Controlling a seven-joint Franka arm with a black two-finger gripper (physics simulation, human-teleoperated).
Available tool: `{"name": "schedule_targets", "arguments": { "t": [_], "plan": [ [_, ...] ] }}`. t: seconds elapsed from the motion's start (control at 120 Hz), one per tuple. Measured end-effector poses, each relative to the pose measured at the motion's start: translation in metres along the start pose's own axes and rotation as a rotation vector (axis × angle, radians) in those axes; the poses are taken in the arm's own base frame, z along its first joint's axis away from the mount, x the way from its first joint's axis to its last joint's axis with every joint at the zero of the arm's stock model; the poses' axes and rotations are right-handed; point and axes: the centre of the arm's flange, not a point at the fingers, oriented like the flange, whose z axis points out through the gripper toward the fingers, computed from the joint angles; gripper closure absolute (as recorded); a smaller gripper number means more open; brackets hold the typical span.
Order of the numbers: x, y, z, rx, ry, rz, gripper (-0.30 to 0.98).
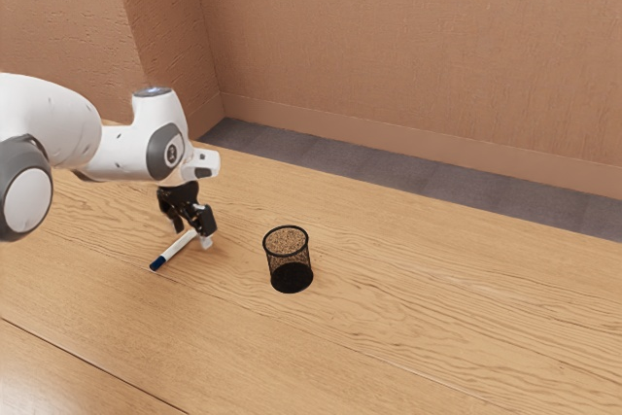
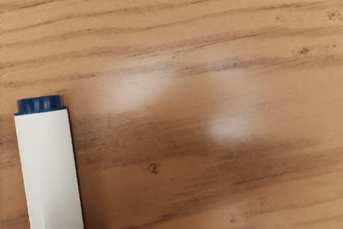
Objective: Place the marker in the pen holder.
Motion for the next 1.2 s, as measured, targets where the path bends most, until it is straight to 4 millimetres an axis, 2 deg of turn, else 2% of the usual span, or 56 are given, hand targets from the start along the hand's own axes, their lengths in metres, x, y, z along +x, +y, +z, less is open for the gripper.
{"name": "schedule_targets", "arguments": {
  "t": [0.142,0.458,0.592,0.783,0.875,1.017,1.2],
  "plan": [
    [0.0,-0.005,-0.003,-0.008,0.011,0.001,0.0],
    [-0.015,-0.031,0.0,-0.025,-0.011,-0.096,0.0],
    [-0.001,-0.027,-0.013,-0.018,0.017,-0.092,0.0],
    [0.006,-0.029,-0.004,-0.014,0.008,-0.102,0.02],
    [0.007,-0.036,0.001,-0.018,0.008,-0.112,0.03],
    [0.007,-0.044,0.004,-0.022,0.011,-0.124,0.09],
    [0.014,-0.043,0.008,-0.03,0.015,-0.118,0.18]
  ]
}}
